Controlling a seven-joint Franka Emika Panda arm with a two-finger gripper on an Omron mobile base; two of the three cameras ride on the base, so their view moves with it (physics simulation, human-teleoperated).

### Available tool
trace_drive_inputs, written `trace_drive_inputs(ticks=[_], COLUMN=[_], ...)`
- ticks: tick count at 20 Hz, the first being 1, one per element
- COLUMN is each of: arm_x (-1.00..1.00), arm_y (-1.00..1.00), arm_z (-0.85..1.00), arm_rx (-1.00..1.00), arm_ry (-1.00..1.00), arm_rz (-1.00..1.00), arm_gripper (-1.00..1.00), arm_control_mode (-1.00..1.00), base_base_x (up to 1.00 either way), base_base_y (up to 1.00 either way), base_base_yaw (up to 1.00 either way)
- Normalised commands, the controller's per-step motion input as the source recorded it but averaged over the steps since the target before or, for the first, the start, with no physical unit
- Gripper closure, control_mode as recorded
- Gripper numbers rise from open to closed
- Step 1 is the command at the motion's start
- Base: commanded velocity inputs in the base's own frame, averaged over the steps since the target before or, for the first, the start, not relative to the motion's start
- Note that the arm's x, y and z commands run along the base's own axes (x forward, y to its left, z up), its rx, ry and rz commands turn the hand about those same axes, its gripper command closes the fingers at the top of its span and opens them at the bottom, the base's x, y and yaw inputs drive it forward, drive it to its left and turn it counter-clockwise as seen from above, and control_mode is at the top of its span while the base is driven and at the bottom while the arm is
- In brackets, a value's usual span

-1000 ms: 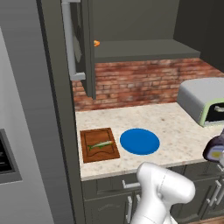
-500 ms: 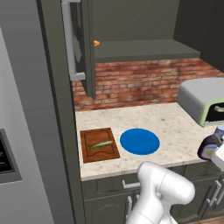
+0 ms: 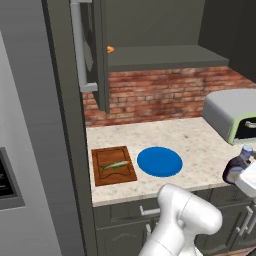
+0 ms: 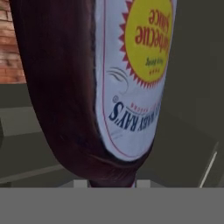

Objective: Pick the fish from the plate and place it on the cutting board. Then pick the condiment bottle from the cabinet and place it next to the cutting board.

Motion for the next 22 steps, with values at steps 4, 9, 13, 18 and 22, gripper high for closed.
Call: trace_drive_inputs(ticks=[4,9,13,18,22], arm_x=[0.19,0.22,0.24,0.26,0.29], arm_y=[0.0,0.0,0.0,0.0,0.0], arm_z=[-0.17,-0.16,-0.18,-0.23,-0.31], arm_rx=[0.0,0.0,0.0,0.0,0.0], arm_ry=[0.0,0.0,0.0,0.0,0.0], arm_rz=[-0.03,-0.03,-0.02,-0.01,0.0], arm_gripper=[1.0,1.0,1.0,1.0,1.0], arm_control_mode=[-1.0,-1.0,-1.0,-1.0,-1.0], base_base_x=[0.0,0.0,0.0,0.0,0.0], base_base_y=[0.0,0.0,0.0,0.0,0.0], base_base_yaw=[0.0,0.0,0.0,0.0,0.0])
